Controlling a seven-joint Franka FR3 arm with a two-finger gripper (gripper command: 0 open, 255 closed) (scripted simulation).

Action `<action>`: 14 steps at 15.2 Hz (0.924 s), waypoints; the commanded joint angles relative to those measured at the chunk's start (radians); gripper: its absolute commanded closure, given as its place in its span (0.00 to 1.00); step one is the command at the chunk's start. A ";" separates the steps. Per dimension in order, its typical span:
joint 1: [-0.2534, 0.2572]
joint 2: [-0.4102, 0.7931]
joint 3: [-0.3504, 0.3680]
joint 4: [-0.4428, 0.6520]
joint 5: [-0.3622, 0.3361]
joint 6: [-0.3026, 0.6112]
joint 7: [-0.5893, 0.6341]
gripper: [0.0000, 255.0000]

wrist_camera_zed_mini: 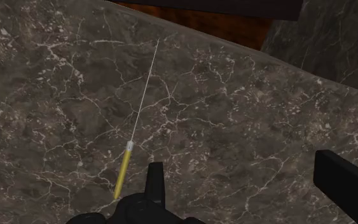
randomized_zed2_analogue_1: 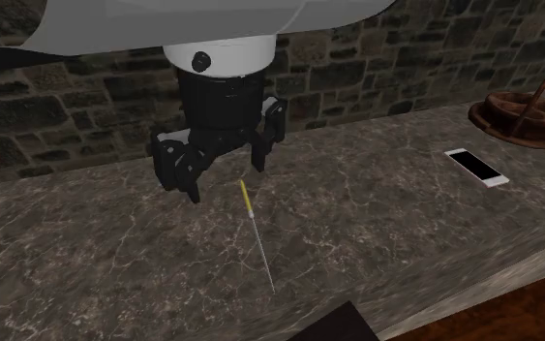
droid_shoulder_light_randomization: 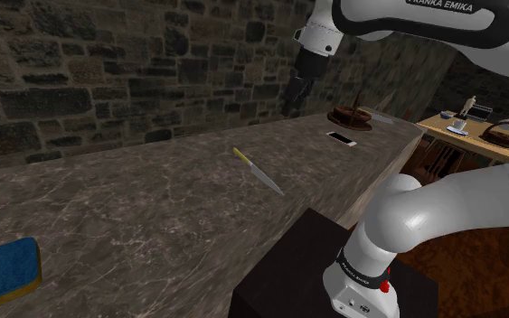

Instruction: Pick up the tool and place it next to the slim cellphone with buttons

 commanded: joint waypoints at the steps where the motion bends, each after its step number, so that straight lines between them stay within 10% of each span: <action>1: 0.000 0.000 0.000 0.000 0.000 0.000 0.000 0.00; 14: -0.072 0.318 -0.018 -0.136 -0.020 0.384 0.104 0.00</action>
